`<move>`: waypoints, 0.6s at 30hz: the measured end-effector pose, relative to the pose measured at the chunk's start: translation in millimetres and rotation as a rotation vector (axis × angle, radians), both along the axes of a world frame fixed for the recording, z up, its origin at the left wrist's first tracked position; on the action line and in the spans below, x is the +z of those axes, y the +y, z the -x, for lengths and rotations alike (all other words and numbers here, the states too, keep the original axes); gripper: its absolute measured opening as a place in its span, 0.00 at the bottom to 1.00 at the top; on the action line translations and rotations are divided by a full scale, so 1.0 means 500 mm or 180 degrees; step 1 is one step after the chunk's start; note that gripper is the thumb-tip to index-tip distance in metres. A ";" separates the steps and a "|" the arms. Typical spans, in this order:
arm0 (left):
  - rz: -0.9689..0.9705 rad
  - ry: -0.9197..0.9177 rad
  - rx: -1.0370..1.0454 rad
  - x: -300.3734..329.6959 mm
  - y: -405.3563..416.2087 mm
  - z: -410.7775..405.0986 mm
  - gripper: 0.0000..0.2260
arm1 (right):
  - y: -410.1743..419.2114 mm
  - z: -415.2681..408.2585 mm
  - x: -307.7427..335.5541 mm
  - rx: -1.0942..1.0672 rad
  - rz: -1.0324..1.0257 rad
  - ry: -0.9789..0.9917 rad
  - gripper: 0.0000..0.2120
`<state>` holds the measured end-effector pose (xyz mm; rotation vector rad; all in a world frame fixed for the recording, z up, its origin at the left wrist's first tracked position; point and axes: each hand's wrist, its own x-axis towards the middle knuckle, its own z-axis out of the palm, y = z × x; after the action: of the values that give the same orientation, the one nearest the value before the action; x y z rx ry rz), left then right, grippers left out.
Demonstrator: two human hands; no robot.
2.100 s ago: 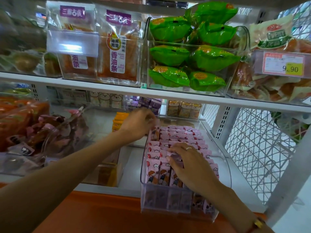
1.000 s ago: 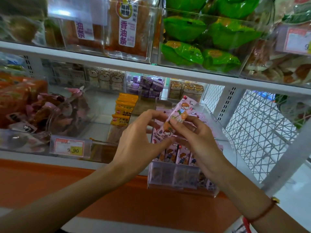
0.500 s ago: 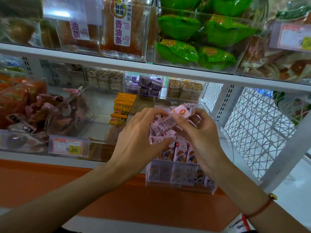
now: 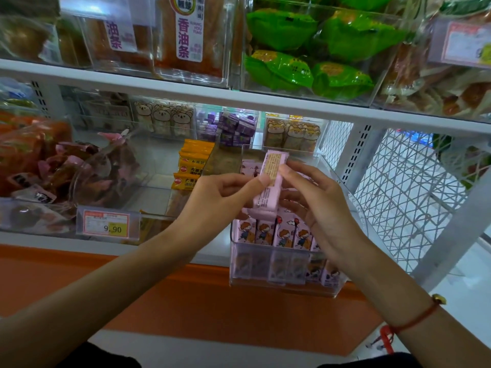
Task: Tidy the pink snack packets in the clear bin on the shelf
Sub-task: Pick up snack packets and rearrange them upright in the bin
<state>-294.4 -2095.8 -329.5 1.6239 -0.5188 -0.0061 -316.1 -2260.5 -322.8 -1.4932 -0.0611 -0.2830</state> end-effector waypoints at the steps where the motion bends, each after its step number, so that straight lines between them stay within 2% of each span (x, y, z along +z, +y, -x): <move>1: -0.0004 0.0035 -0.0005 -0.001 0.001 -0.001 0.15 | 0.000 0.000 0.000 0.0013 0.0014 -0.0008 0.17; 4: -0.0005 -0.0061 -0.0058 0.002 0.005 -0.002 0.14 | 0.000 0.001 0.003 0.0101 0.0141 -0.0139 0.19; 8: -0.0147 -0.0761 0.0130 0.009 0.018 -0.004 0.21 | 0.003 0.005 0.005 0.0323 0.0412 -0.0563 0.19; 11: -0.0164 -0.1086 0.0156 0.013 0.022 -0.005 0.19 | 0.007 0.010 0.006 0.0449 0.0666 -0.0904 0.18; 15: -0.0196 -0.1087 0.0157 0.012 0.021 -0.005 0.18 | 0.008 0.010 0.003 0.0426 0.0726 -0.0964 0.18; 18: -0.0058 -0.0885 0.0207 0.011 0.020 -0.005 0.20 | 0.010 0.011 0.002 0.0420 0.0864 -0.0962 0.26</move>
<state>-291.9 -2085.8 -324.0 1.6684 -0.6795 0.2671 -321.8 -2255.4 -321.7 -1.6957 -0.4532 -0.4037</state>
